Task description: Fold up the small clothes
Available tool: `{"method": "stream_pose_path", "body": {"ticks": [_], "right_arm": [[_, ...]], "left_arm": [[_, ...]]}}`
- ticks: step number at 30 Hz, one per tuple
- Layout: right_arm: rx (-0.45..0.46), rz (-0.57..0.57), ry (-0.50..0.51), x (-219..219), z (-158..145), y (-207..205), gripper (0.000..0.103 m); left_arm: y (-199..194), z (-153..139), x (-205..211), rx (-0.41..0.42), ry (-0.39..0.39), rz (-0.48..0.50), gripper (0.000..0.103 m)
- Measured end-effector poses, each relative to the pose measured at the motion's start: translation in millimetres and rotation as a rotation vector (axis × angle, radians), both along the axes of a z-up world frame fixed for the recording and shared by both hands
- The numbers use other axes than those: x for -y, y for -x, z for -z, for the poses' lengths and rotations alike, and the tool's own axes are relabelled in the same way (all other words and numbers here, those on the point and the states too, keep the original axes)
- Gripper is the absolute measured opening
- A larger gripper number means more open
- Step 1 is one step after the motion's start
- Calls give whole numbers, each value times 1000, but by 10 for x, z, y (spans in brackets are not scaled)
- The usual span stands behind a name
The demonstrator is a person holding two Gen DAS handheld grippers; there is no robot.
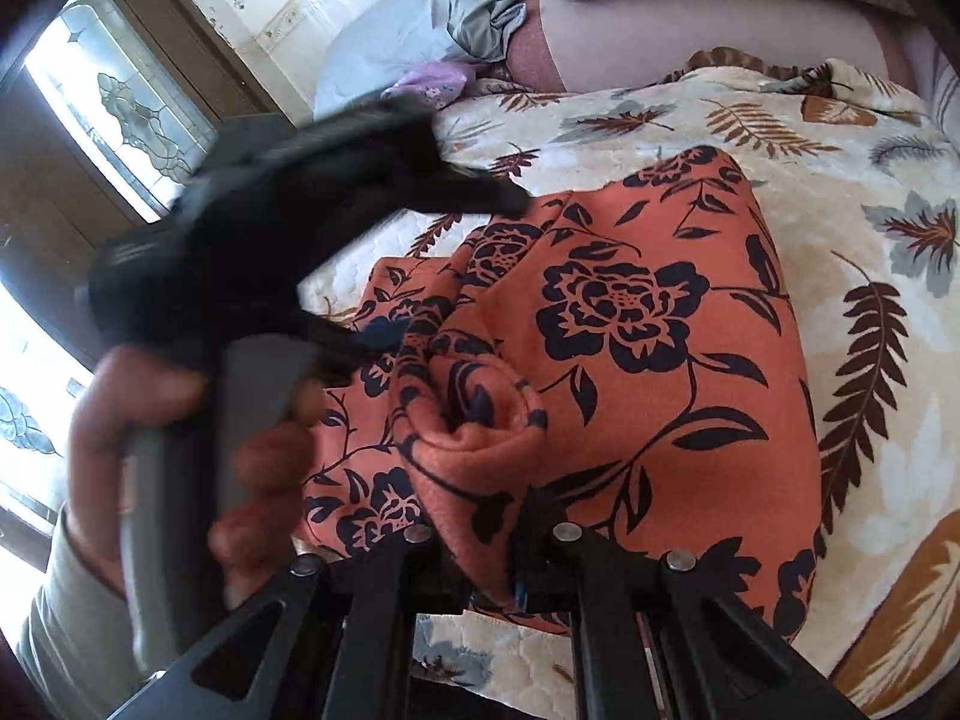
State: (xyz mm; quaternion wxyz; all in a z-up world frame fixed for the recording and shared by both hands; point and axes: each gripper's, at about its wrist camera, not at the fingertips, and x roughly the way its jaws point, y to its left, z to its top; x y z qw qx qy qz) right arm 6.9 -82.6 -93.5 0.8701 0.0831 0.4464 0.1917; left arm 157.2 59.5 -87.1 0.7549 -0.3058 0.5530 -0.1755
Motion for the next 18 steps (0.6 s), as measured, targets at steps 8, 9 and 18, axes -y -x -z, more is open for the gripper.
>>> {"method": "stream_pose_path", "body": {"ticks": [8,9,18], "right_arm": [[132,-96,-16,-289,-539,182,10],[139,-120,-12,-399,-561,204,10],[-106,-188,75,-1069,429,-28,10]], "left_arm": [[305,-888,-230,395,-109,138,16],[327,-862,-362,402,-116,136,16],[212,335,-1108,110,-58,55,19]]}}
